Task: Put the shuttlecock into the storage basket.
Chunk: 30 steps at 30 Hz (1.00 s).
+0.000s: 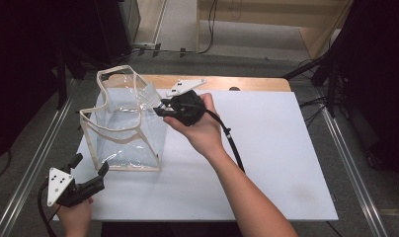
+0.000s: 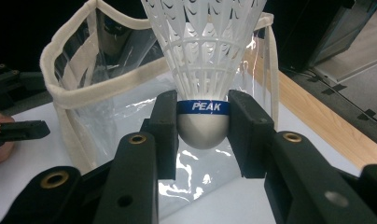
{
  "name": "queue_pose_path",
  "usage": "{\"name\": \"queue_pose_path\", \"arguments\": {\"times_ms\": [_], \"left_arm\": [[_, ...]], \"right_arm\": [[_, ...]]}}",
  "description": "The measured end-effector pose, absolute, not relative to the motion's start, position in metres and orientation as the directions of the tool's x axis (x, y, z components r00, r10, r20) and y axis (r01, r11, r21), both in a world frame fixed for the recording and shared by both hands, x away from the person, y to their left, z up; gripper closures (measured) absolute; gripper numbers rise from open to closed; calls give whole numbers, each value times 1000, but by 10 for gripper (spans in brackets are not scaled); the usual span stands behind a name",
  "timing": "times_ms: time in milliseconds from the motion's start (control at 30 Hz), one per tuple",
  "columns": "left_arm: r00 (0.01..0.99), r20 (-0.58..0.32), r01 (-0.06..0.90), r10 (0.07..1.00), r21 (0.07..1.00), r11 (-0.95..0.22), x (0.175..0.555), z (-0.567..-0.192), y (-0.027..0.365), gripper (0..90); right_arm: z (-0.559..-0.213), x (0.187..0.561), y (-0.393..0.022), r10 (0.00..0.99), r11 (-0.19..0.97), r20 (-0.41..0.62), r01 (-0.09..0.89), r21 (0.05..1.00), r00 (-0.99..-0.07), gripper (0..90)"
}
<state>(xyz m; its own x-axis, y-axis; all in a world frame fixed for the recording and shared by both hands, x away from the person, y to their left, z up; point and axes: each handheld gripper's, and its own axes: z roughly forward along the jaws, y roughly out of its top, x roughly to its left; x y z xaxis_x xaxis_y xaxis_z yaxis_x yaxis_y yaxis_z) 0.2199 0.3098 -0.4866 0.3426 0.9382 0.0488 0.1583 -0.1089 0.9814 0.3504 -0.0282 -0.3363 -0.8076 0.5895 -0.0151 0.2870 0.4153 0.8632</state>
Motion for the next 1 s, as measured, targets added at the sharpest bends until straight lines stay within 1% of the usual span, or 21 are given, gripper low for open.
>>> {"name": "queue_pose_path", "arguments": {"times_ms": [667,1000], "left_arm": [[343,53,160,938,981,-114,220,-487,310,137],[343,52,159,938,981,-112,220,-487,309,137]], "right_arm": [[-323,347,-13,566,420,-28,258,870,-824,631],[-322,346,-6,556,410,-20,253,877,-831,631]]}}
